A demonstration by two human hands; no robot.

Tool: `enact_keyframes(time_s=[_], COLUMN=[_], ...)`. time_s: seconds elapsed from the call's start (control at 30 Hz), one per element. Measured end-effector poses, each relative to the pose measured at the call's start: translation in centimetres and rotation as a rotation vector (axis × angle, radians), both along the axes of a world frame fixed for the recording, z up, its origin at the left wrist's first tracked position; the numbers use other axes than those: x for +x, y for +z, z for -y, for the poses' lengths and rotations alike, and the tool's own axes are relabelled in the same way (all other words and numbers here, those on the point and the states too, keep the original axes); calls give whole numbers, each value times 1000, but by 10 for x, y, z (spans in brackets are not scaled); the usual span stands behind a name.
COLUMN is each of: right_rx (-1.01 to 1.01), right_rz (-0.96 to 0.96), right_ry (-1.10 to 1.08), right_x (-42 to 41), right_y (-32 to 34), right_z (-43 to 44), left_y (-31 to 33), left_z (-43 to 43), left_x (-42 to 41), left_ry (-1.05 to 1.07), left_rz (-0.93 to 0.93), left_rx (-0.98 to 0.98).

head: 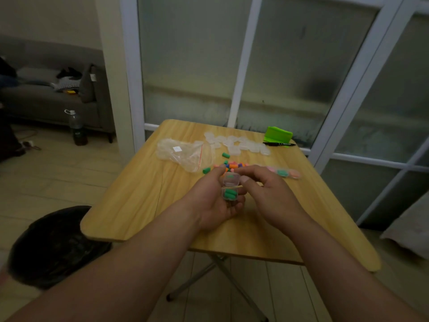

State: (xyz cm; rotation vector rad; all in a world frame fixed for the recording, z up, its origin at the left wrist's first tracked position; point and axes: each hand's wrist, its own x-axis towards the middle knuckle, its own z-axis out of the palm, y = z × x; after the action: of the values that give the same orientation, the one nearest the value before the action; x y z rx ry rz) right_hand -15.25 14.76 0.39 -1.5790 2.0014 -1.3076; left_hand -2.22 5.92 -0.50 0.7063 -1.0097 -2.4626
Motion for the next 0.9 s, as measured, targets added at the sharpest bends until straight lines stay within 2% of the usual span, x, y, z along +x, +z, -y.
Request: enact_keyframes(time_s=[0.33, 0.57, 0.9], right_rx=[65, 61, 66], right_rz=[-245, -167, -178], right_ry=[12, -4, -10], right_x=[16, 11, 0], right_y=[-6, -10, -14], right_z=[-7, -7, -11], left_y=[0, -4, -5], left_z=[3, -2, -3], left_x=[-4, -1, -2], left_ry=[64, 9, 61], left_rz=[-15, -71, 13], left_rx=[31, -39, -75])
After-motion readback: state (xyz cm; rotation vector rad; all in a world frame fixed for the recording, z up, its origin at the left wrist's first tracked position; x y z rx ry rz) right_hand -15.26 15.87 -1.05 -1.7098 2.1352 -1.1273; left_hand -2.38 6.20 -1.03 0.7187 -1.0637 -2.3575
